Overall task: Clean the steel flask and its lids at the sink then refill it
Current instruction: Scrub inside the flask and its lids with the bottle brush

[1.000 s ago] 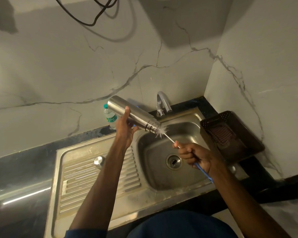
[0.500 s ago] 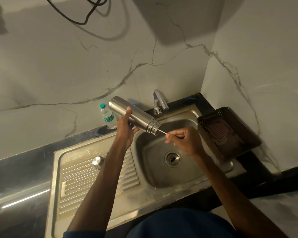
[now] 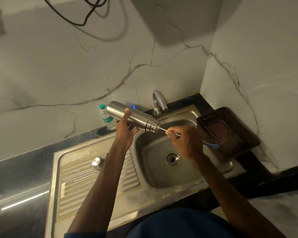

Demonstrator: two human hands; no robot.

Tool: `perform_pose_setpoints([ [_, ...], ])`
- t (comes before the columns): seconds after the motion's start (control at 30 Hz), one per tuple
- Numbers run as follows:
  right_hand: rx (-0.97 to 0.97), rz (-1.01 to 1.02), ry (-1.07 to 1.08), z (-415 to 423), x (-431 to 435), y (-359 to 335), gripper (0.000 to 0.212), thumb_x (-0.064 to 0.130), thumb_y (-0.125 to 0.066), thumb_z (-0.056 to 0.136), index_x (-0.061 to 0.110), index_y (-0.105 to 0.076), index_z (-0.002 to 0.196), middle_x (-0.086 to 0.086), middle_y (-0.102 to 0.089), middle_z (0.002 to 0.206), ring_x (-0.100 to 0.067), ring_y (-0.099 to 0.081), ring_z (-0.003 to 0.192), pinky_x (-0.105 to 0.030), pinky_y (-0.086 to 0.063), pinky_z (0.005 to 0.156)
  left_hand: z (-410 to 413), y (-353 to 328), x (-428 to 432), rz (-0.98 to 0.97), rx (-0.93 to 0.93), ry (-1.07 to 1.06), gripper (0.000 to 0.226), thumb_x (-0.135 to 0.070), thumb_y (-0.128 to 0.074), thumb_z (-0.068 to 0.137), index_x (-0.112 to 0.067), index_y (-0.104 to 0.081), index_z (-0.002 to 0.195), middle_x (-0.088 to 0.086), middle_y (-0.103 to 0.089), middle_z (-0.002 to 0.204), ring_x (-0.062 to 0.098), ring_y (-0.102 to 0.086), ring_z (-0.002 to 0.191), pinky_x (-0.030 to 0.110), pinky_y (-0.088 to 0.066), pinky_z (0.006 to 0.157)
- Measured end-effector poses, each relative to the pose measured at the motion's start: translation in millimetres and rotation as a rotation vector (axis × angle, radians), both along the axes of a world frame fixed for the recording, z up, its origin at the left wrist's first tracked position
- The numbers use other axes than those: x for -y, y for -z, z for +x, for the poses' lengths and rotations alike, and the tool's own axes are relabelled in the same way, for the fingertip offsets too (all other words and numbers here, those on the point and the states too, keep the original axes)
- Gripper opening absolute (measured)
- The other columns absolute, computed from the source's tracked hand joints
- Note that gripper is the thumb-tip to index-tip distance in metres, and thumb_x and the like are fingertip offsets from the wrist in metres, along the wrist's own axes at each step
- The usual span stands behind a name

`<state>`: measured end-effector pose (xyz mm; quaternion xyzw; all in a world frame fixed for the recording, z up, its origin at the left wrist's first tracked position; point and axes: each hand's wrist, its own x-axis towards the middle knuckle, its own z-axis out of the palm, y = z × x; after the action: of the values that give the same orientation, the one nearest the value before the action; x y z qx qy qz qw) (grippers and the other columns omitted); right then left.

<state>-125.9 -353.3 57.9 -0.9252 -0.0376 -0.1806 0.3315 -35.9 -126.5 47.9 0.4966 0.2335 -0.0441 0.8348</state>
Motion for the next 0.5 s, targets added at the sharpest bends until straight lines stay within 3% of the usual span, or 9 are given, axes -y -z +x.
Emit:
perform_pose_setpoints([
  [0.13,-0.021,0.008,-0.023,-7,8,-3,0.018,0.034,-0.068,0.097,0.022,-0.078,0.089,0.01,-0.075,0.071,-0.003,-0.068,0.062,-0.03,-0.059,0.062,5,0,-10,-0.002,0.009,-0.038,0.058,-0.034,-0.073,0.095,-0.013,-0.042,0.14,0.016,-0.066,0.128,0.033,-0.068,0.118,0.053,-0.057,0.098],
  [0.3,-0.026,0.067,-0.033,-14,14,-5,0.019,0.03,-0.068,0.099,0.017,-0.076,0.088,0.01,-0.073,0.067,-0.001,-0.067,0.059,-0.03,-0.059,0.06,6,-1,-17,-0.071,0.021,-0.081,0.078,-0.039,-0.079,0.084,-0.01,-0.041,0.146,0.019,-0.066,0.132,0.036,-0.068,0.119,0.055,-0.055,0.102],
  [0.5,-0.075,0.092,-0.044,-1,-3,-11,0.021,0.032,-0.065,0.099,0.017,-0.076,0.09,0.007,-0.072,0.069,-0.005,-0.067,0.061,-0.03,-0.058,0.062,-4,4,2,-0.043,0.052,0.001,0.054,-0.034,-0.076,0.089,-0.014,-0.051,0.132,0.017,-0.065,0.133,0.034,-0.066,0.122,0.058,-0.054,0.103],
])
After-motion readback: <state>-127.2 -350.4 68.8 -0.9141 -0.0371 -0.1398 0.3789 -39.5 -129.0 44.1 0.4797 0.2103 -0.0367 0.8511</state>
